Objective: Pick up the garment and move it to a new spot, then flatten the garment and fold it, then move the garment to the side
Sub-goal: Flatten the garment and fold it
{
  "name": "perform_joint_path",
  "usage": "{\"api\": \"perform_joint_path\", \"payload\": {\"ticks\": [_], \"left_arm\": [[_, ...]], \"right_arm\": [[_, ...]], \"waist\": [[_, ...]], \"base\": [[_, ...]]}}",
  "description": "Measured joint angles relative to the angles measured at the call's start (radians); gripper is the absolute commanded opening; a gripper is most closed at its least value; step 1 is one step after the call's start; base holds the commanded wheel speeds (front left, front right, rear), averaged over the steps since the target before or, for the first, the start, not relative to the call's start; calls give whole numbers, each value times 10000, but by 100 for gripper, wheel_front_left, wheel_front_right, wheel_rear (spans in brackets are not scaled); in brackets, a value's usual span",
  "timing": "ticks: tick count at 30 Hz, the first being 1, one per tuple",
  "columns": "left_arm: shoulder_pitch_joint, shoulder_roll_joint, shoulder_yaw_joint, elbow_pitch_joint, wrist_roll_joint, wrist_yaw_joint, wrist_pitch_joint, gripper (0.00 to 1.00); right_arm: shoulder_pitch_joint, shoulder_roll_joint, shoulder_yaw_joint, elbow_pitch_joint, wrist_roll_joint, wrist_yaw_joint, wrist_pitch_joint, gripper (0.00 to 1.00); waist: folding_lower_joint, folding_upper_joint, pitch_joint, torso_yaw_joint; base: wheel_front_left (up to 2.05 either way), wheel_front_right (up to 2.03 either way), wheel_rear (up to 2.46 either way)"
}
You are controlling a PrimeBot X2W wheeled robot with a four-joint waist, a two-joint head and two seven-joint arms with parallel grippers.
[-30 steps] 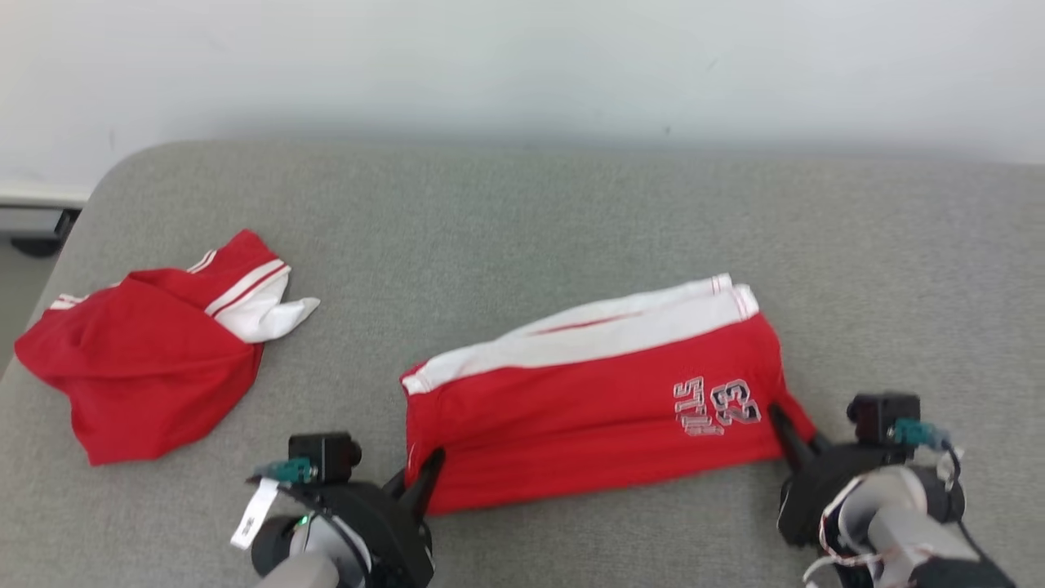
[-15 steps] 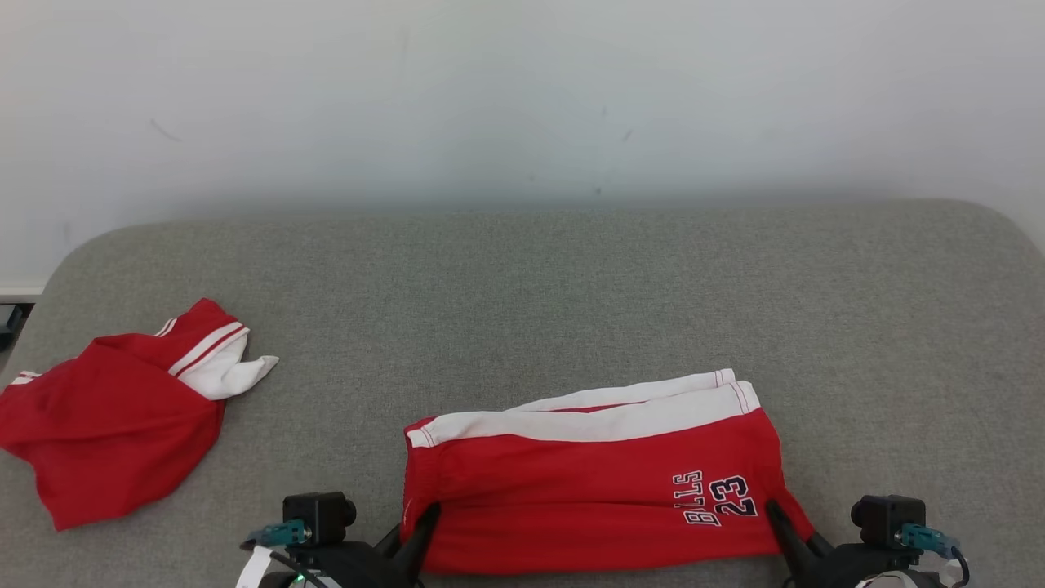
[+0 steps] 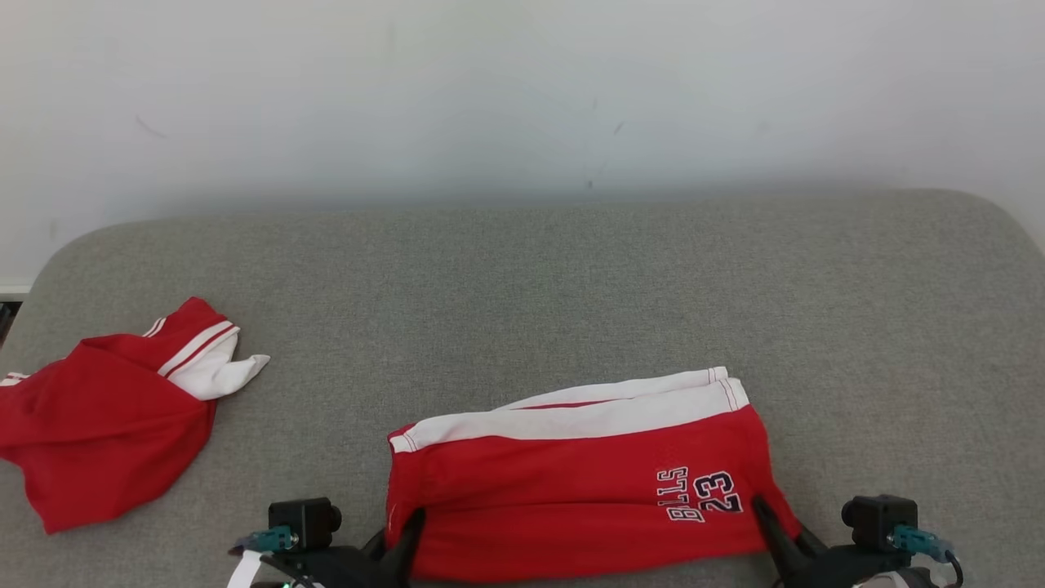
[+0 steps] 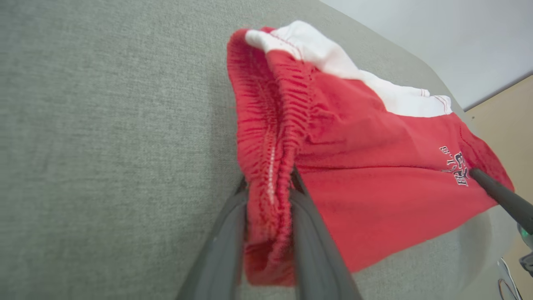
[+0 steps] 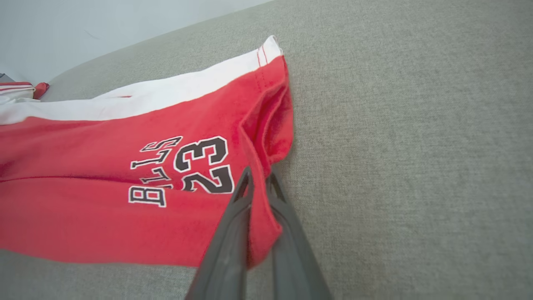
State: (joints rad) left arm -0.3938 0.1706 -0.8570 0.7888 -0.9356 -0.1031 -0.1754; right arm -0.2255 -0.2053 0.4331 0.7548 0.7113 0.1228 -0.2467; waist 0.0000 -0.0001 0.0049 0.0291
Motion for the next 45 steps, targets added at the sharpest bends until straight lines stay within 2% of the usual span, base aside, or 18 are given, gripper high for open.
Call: {"api": "perform_joint_path", "payload": {"ticks": [1, 2, 12, 14, 16, 18, 23, 29, 30, 34, 39, 45], "left_arm": [[0, -6, -15, 13, 0, 67, 4, 87], [2, 0, 46, 19, -46, 81, -13, 100], [363, 257, 382, -476, -125, 374, -439, 100], [414, 357, 456, -698, -35, 589, -593, 100], [405, 573, 456, -1022, 554, 963, -738, 100], [406, 746, 512, -1373, 811, 1143, -761, 100], [447, 915, 382, -2328, 1806, 1850, -763, 100], [877, 1321, 324, -3133, 2523, 2080, -761, 100], [1055, 1549, 420, -3398, 2755, 2125, -761, 100], [1203, 1676, 723, -3879, 2959, 2192, -763, 100], [1688, 1799, 1156, -4579, 3106, 2265, -761, 100], [1965, 1854, 1478, -5275, 3622, 2270, -761, 100]], "right_arm": [[69, -12, 0, -65, -2, -10, -4, 81], [226, -52, -42, -127, 2, -102, -6, 100], [521, -370, -387, -965, 56, -314, -13, 100], [616, -414, -397, -1168, 52, -387, -13, 100], [691, -487, -454, -1429, 36, -514, -13, 100], [786, -548, -489, -1609, -6, -598, -13, 100], [1240, -719, -700, -2105, -4, -857, -15, 100], [1573, -823, -805, -2420, -2, -1043, -15, 100], [1566, -825, -759, -2506, -6, -1068, -2, 100], [1568, -848, -740, -2660, -4, -1193, 109, 100], [1510, -976, -715, -2698, -4, -1413, 675, 100], [397, -1239, -458, -2548, -165, -1427, 1730, 100]], "waist": [[0, 0, 0, 7], [0, 0, -19, 28], [0, 0, -277, 50], [0, 1, -334, 32], [0, 1, -397, 3], [0, 0, -458, -27], [0, 0, -630, -17], [0, 0, -730, 141], [-1, 1, -756, 197], [0, 1, -781, 298], [0, 1, -788, 504], [0, 1, -694, 717]], "base": [[0, 0, 0], [0, 0, 0], [0, 0, 0], [0, 0, 0], [0, 0, 0], [0, 0, 0], [0, 0, 0], [0, 0, 0], [0, 0, 0], [0, 0, 0], [0, 0, 0], [0, 0, 0]]}}
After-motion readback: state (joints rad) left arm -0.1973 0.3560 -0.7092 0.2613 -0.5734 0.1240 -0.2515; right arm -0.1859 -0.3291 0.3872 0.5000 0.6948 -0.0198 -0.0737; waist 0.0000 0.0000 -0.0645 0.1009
